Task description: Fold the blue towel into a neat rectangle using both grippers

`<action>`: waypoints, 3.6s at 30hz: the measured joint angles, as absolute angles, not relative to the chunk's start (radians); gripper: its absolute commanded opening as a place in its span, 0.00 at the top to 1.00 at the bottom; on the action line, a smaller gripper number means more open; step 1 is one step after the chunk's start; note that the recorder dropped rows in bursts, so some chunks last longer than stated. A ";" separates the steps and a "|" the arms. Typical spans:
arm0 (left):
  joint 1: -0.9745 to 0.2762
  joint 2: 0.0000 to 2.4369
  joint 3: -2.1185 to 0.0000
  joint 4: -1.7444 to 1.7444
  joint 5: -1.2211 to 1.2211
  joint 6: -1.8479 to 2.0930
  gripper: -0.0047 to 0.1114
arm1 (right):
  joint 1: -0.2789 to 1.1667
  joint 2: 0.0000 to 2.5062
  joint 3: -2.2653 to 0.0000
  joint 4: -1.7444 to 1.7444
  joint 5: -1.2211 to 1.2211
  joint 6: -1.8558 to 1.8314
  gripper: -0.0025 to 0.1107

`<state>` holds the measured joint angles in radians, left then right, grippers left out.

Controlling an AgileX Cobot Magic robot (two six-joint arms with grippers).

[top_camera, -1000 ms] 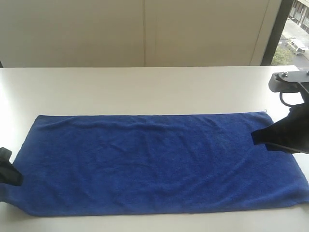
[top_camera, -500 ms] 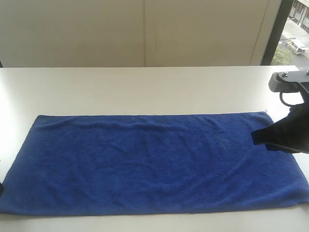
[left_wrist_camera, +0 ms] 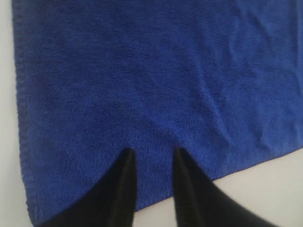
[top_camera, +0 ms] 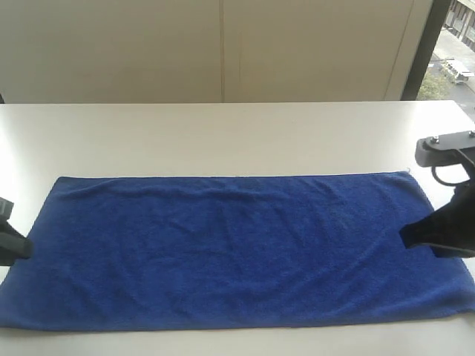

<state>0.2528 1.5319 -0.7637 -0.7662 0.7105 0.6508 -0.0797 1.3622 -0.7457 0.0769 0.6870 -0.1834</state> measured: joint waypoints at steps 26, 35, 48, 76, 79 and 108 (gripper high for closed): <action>0.253 1.532 -0.702 -0.841 0.601 0.738 0.96 | -0.077 1.701 -0.747 -0.255 0.741 0.052 0.98; 0.253 1.532 -0.702 -0.846 0.603 0.738 0.96 | -0.077 1.712 -0.749 -0.323 0.803 0.122 0.98; 0.253 1.532 -0.740 -0.855 0.677 0.766 0.96 | -0.077 1.628 -0.756 -0.359 0.776 0.157 0.98; -0.136 0.786 -0.716 -0.560 0.371 0.820 0.96 | -0.339 1.692 -1.107 0.532 0.923 -0.687 0.98; -0.236 0.786 -0.687 -0.233 0.320 0.486 0.96 | -0.361 1.715 -1.107 0.497 0.880 -0.685 0.91; -0.318 1.102 -0.659 -0.839 0.408 0.839 0.96 | -0.367 1.910 -1.073 0.238 0.625 -0.565 0.61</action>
<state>-0.3181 1.1018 -0.6586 -0.8387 0.4077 0.8388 -0.3670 1.9104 -1.0733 0.2380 0.6249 -0.5651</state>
